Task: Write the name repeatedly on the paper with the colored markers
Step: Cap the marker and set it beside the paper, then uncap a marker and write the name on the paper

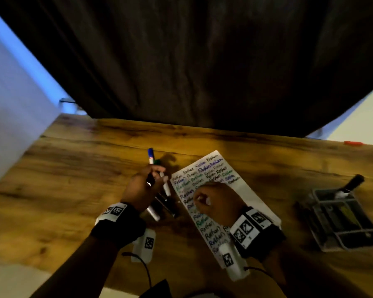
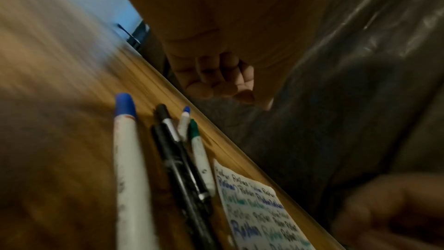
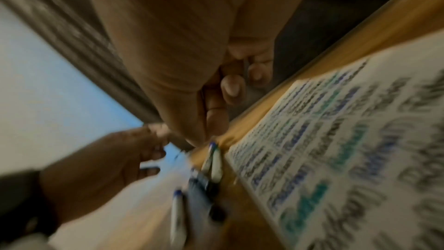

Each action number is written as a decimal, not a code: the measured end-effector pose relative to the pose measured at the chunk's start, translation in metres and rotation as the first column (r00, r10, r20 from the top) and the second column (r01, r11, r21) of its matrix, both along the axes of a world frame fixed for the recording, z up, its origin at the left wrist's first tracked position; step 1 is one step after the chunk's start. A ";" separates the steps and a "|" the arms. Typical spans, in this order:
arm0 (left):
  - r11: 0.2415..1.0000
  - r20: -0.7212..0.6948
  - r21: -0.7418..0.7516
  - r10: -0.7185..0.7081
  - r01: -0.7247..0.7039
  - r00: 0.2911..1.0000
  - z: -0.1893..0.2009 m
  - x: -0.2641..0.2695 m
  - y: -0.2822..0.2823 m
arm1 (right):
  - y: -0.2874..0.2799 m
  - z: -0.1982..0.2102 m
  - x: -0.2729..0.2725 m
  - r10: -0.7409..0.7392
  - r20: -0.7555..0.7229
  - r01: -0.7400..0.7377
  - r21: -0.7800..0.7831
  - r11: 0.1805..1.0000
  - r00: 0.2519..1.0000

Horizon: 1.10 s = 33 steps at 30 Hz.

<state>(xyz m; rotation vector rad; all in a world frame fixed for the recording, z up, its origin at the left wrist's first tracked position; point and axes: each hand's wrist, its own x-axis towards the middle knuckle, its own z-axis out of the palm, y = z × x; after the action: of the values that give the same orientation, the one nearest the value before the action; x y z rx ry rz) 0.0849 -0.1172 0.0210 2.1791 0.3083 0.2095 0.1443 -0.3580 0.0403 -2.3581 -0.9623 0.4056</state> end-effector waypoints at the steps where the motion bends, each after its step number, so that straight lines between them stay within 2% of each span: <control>1: 1.000 0.006 0.010 0.026 -0.026 1.000 -0.001 -0.007 0.011 | 0.014 -0.004 -0.005 0.039 -0.004 -0.039 -0.028 0.999 0.999; 7: 0.994 0.033 0.030 0.108 -0.109 0.994 -0.013 -0.034 0.048 | 0.090 -0.018 -0.028 0.183 0.005 -0.175 -0.259 0.950 0.983; 9: 0.993 0.030 0.031 0.116 -0.116 0.993 -0.017 -0.039 0.054 | 0.110 -0.027 -0.031 0.177 0.000 -0.167 -0.336 0.927 0.984; 12: 0.991 0.018 0.038 0.131 -0.131 0.991 -0.020 -0.047 0.068 | 0.137 -0.038 -0.041 0.182 0.068 -0.124 -0.499 0.857 0.981; 17: 0.991 0.026 0.023 0.135 -0.135 0.991 -0.020 -0.053 0.073 | 0.146 -0.035 -0.043 0.159 0.057 -0.103 -0.541 0.835 0.986; 19: 0.990 0.050 0.044 0.133 -0.135 0.990 -0.019 -0.052 0.076 | 0.144 -0.031 -0.041 0.104 0.035 -0.073 -0.498 0.864 0.994; 24: 0.982 0.127 0.161 0.083 -0.103 0.988 -0.016 -0.044 0.073 | 0.112 -0.001 -0.030 0.045 -0.050 -0.056 -0.240 0.969 0.998; 30: 0.958 0.040 0.256 -0.146 0.131 0.989 0.001 -0.024 0.039 | 0.050 0.019 -0.010 -0.010 -0.088 0.011 0.010 1.000 0.996; 33: 0.941 0.001 0.192 -0.284 0.279 0.959 0.002 -0.010 0.012 | 0.018 0.024 -0.005 -0.077 -0.087 0.087 0.115 0.990 0.993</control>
<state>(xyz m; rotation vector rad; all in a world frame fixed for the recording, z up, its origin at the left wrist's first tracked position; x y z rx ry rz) 0.0748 -0.1052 0.0231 2.3760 -0.0447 0.1120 0.1392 -0.3400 0.0644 -2.2470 -0.8255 0.3997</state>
